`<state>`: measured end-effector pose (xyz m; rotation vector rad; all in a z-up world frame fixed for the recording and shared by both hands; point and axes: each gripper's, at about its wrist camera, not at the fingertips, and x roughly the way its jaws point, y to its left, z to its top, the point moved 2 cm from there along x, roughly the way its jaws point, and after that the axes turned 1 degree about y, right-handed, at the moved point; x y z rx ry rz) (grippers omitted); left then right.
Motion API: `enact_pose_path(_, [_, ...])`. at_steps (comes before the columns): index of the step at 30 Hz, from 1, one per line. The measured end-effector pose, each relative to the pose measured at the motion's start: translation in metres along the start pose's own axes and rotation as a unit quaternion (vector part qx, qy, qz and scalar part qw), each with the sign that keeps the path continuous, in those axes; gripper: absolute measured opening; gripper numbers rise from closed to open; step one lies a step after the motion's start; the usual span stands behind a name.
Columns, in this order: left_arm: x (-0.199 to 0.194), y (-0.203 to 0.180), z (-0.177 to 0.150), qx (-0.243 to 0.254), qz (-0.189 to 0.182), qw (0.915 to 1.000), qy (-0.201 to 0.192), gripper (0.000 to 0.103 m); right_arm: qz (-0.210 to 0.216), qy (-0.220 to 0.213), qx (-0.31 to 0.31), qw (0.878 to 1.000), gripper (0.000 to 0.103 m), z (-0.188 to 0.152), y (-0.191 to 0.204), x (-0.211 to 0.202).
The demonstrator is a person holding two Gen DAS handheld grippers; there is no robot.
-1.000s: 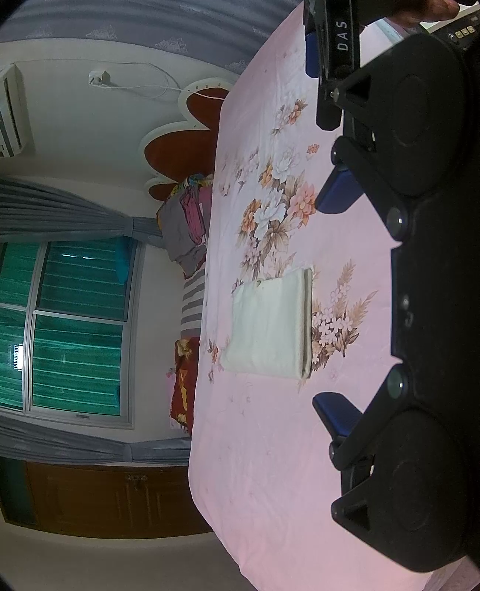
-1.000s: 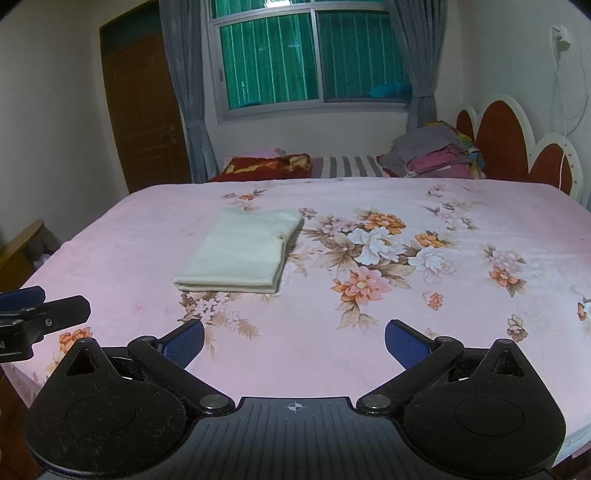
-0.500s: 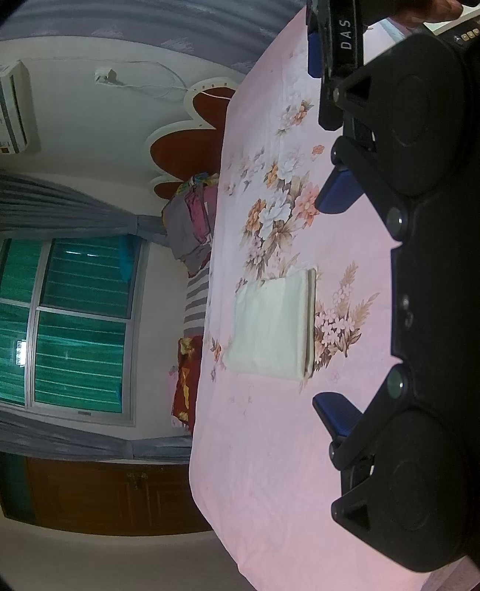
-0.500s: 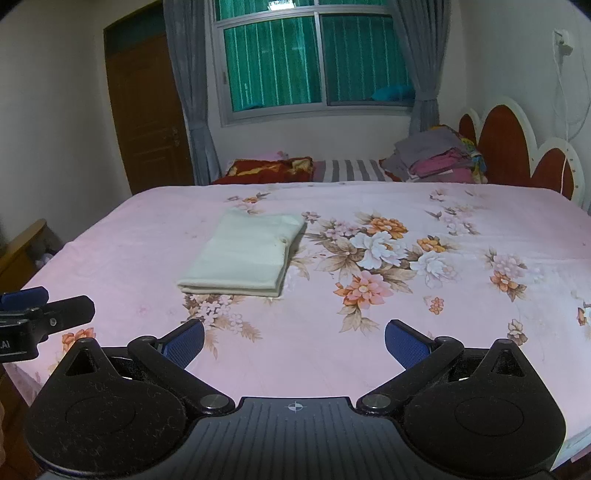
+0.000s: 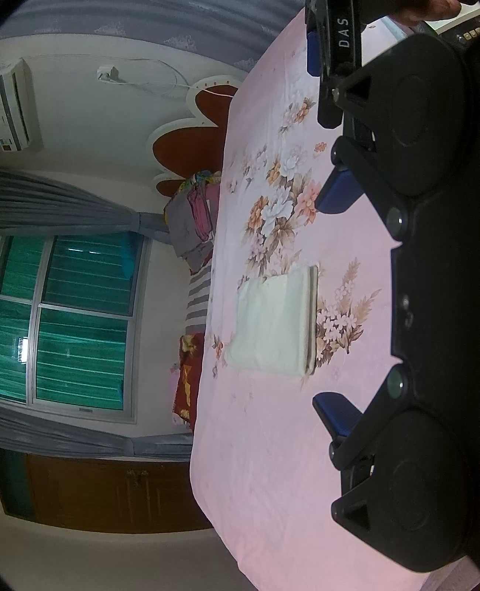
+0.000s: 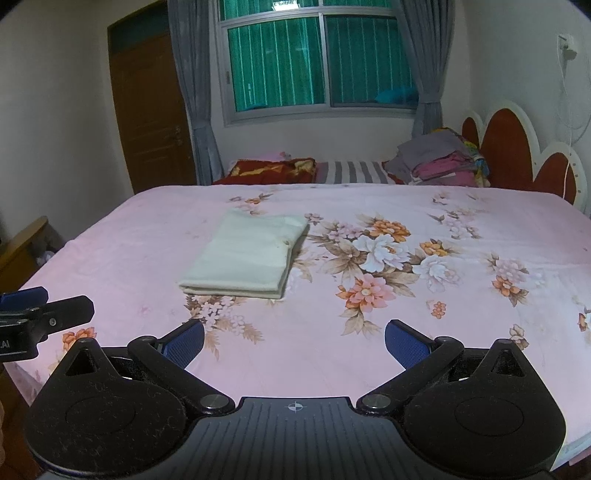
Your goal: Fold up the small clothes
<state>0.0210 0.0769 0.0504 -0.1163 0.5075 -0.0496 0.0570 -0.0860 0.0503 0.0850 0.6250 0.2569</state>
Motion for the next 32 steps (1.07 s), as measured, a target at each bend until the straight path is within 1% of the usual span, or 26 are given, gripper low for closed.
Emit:
enact_pose_path(24, [0.001, 0.003, 0.003, 0.006, -0.004, 1.0000, 0.002, 0.102, 0.000, 0.001, -0.005, 1.000, 0.103, 0.003, 0.000, 0.001])
enact_pose_path(26, [0.002, 0.003, 0.003, 0.012, -0.001, 0.9999, 0.005, 0.102, 0.002, 0.001, -0.005, 1.000, 0.103, 0.004, 0.001, 0.002])
enact_pose_path(28, [0.004, 0.005, 0.003, 0.020, -0.007, 0.9997, 0.010, 0.102, 0.001, 0.000, -0.006, 1.000, 0.103, 0.005, 0.002, 0.003])
enact_pose_path(32, [0.004, 0.009, 0.003, 0.015, -0.009, 0.9998, 0.012, 0.102, 0.002, 0.001, -0.007, 1.000, 0.103, 0.005, 0.004, 0.004])
